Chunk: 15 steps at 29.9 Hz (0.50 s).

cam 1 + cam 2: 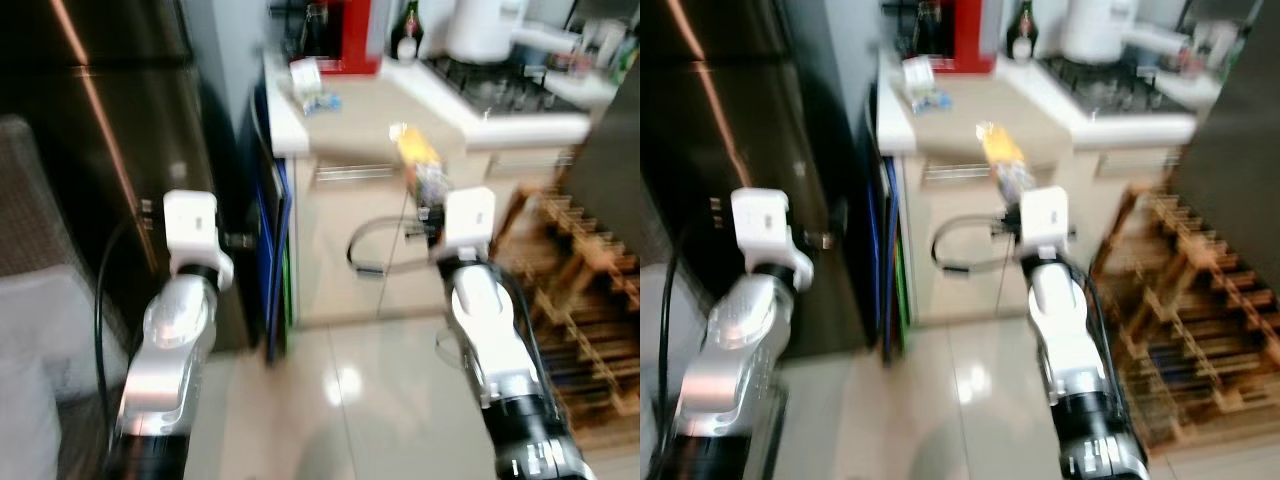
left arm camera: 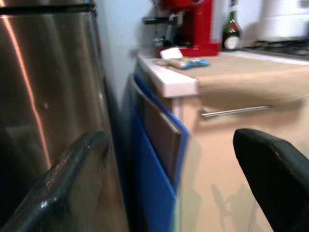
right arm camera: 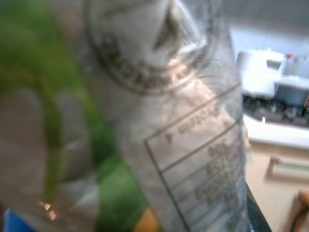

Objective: Restocking fridge

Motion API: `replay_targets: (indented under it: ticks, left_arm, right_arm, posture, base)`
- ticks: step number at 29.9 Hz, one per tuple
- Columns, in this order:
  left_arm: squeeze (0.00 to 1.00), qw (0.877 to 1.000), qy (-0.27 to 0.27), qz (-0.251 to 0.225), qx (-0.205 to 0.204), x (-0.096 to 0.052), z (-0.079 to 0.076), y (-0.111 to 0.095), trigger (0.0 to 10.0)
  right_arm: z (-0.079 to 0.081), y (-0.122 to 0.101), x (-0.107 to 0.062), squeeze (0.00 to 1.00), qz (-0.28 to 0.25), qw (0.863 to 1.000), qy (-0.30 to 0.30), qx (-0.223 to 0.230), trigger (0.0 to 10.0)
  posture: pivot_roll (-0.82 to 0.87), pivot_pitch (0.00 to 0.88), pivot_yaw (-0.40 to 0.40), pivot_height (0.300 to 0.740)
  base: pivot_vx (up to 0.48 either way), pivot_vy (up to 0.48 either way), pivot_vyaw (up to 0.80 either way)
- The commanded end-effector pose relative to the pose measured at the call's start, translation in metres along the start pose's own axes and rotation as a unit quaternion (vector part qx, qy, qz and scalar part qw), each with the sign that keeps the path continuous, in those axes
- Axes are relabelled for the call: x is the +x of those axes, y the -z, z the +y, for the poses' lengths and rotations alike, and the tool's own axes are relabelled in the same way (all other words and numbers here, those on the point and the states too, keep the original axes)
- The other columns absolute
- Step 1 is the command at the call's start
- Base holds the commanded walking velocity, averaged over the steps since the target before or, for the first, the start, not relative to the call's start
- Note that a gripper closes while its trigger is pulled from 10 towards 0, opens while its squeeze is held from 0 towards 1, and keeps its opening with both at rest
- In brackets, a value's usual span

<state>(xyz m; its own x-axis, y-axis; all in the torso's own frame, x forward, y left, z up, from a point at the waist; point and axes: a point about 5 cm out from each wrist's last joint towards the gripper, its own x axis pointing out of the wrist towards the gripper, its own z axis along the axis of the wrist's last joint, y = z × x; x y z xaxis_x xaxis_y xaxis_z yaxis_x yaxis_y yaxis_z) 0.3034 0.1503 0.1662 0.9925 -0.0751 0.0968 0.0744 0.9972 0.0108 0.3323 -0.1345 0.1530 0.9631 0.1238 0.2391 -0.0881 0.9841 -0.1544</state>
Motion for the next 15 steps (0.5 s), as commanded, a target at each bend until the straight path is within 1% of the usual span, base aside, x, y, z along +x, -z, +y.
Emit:
replay_targets:
  ticks: [1, 2, 4, 5, 6, 7, 8, 10, 12, 15]
  left_arm:
    - [0.0, 1.0, 0.002, 0.016, 0.004, 0.0, 0.004, 0.007, 10.0]
    - [0.0, 1.0, 0.0, 0.02, 0.006, -0.001, 0.006, 0.009, 10.0]
    - [0.0, 0.999, -0.008, 0.049, -0.006, -0.009, 0.014, 0.024, 10.0]
    - [0.0, 0.999, -0.008, 0.049, -0.006, -0.009, 0.014, 0.024, 10.0]
    - [0.0, 0.996, -0.015, 0.081, -0.021, -0.02, 0.021, 0.041, 10.0]
    - [0.0, 0.996, -0.015, 0.081, -0.021, -0.02, 0.021, 0.041, 10.0]
    - [0.0, 0.995, -0.016, 0.099, -0.024, -0.025, 0.021, 0.048, 10.0]
    - [0.0, 0.994, -0.017, 0.101, -0.035, -0.026, 0.019, 0.049, 10.0]
    - [0.0, 0.995, -0.013, 0.095, -0.036, -0.026, 0.016, 0.048, 10.0]
    - [0.0, 0.995, -0.008, 0.089, -0.034, -0.026, 0.013, 0.046, 10.0]
  right_arm:
    - [-0.002, -0.008, 0.004, 0.0, -0.021, 1.0, 0.001, 0.003, 0.0]
    - [-0.002, -0.007, 0.004, 0.0, -0.02, 1.0, 0.001, 0.004, 0.0]
    - [-0.001, -0.002, 0.002, 0.0, -0.01, 1.0, -0.008, 0.0, 0.0]
    - [-0.001, -0.002, 0.002, 0.0, -0.01, 1.0, -0.008, 0.0, 0.0]
    - [-0.005, 0.011, -0.002, 0.0, 0.021, 1.0, -0.006, 0.008, 0.0]
    - [-0.005, 0.011, -0.002, 0.0, 0.021, 1.0, -0.006, 0.008, 0.0]
    - [-0.01, 0.022, -0.009, 0.0, 0.047, 0.999, 0.002, 0.015, 0.0]
    - [-0.014, 0.031, -0.015, 0.0, 0.066, 0.998, 0.004, 0.012, 0.0]
    - [-0.017, 0.037, -0.021, 0.0, 0.078, 0.997, 0.001, 0.007, 0.0]
    - [-0.018, 0.04, -0.024, 0.0, 0.084, 0.996, 0.001, 0.007, 0.0]
  posture:
    - [-0.08, 0.0, 0.038, 0.74]
    - [-0.08, 0.0, 0.038, 0.74]
    - [-0.08, 0.0, 0.042, 0.74]
    - [-0.08, 0.0, 0.042, 0.74]
    - [-0.08, 0.0, 0.041, 0.74]
    - [-0.08, 0.0, 0.041, 0.74]
    - [-0.08, 0.0, 0.035, 0.74]
    - [-0.08, 0.0, 0.031, 0.74]
    - [-0.08, 0.0, 0.034, 0.74]
    - [-0.09, 0.0, 0.04, 0.74]
  base:
    - [0.0, 0.0, 0.0]
    - [0.0, 0.0, 0.0]
    - [0.0, 0.0, 0.0]
    - [0.0, 0.0, 0.0]
    - [0.0, -0.352, 0.0]
    - [0.0, -0.352, 0.0]
    - [0.0, -0.48, 0.0]
    - [0.0, -0.48, 0.0]
    - [0.0, -0.48, 0.0]
    - [0.0, -0.476, 0.0]
